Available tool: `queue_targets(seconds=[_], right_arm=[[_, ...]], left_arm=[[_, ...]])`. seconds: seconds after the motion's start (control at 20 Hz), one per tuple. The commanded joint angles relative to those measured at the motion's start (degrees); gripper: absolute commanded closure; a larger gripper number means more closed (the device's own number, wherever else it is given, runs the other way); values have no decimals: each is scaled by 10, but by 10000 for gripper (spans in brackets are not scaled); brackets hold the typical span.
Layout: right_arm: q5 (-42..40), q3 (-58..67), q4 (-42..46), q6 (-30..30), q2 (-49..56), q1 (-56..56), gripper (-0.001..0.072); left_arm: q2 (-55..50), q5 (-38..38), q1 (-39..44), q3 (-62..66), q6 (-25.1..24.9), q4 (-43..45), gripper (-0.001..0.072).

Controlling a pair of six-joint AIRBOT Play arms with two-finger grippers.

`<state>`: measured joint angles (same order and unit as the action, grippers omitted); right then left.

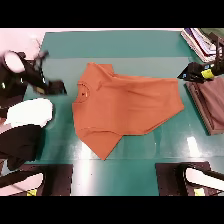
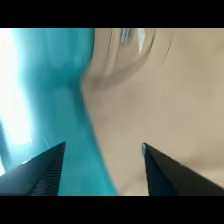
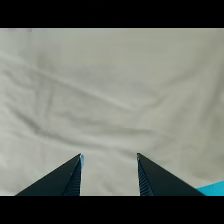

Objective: Fold the shirts.

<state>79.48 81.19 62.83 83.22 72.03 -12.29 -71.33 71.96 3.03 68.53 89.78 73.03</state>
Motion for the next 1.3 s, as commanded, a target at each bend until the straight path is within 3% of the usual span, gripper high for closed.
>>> queue_targets(seconds=[0.0,0.25,0.5,0.55,0.6,0.65,0.85,0.95,1.0,1.25], right_arm=[[-35,-62,-3,-4,-54,12,327],[-45,-88,-19,-4,-80,13,327],[-31,-87,-18,-4,-80,8,327],[-23,-87,-17,-4,-79,1,327],[-10,-88,-13,-4,-79,-10,327],[2,-95,-9,-9,-80,-25,327],[15,-205,35,-12,-93,-127,348],[-17,-286,28,-12,-99,-193,498],[-35,-323,25,-13,-97,-219,528],[-94,-419,-92,-76,-48,-251,518]], left_arm=[[91,-52,-2,-234,-5,-71,161],[108,-144,24,-371,-73,-209,163],[108,-179,91,-381,-45,-212,165],[108,-176,91,-381,-45,-212,340],[108,-177,91,-381,-46,-210,574],[108,-179,91,-378,-45,-211,683],[108,-168,91,-321,-48,-210,684],[108,-165,91,-288,-48,-210,684],[108,-165,91,-275,-48,-210,684],[108,-171,91,-259,-47,-210,684]])
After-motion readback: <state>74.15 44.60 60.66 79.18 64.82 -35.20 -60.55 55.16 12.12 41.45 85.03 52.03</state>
